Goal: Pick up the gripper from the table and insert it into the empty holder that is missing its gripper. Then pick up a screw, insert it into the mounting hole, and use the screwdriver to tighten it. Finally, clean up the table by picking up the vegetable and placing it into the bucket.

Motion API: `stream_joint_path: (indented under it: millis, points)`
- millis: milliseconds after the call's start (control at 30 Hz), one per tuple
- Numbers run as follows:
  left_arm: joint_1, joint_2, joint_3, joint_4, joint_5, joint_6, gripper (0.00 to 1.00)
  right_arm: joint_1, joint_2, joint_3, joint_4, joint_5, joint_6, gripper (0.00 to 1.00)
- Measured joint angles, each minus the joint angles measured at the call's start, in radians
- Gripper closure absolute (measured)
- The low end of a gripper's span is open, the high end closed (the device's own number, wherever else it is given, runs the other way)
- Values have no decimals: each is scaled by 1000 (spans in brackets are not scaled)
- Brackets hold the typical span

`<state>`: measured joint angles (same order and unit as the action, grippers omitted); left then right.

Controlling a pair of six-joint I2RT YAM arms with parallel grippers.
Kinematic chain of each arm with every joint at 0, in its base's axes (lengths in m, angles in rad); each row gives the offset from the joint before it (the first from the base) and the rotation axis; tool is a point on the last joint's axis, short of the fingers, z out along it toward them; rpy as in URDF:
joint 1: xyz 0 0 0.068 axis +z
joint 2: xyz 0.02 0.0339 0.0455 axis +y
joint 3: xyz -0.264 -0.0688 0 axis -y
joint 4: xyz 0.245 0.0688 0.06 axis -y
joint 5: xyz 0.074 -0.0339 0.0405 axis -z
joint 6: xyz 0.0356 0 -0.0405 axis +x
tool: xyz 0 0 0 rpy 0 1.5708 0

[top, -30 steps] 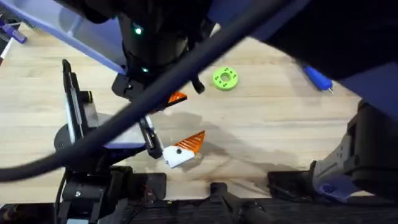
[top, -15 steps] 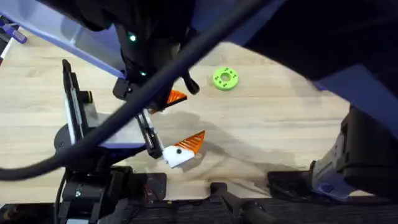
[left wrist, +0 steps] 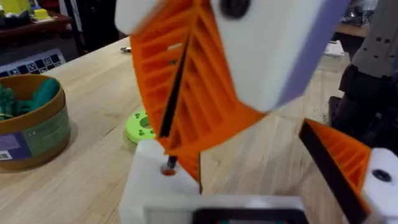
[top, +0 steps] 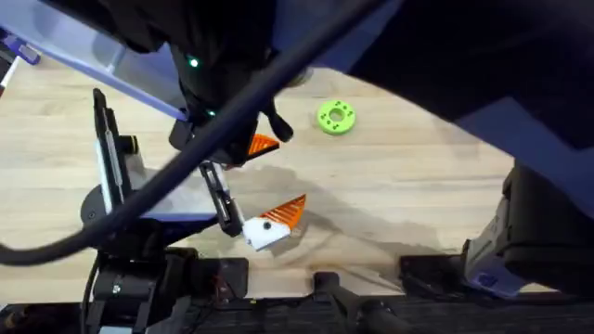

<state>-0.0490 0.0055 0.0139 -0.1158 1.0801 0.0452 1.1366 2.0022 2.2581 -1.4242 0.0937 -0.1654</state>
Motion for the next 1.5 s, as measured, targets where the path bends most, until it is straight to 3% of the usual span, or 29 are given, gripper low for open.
stream_joint_path:
  millis: [1500]
  points:
    - [0,0,0,0,0,0,15,0,34,0,-9,0,0,997]
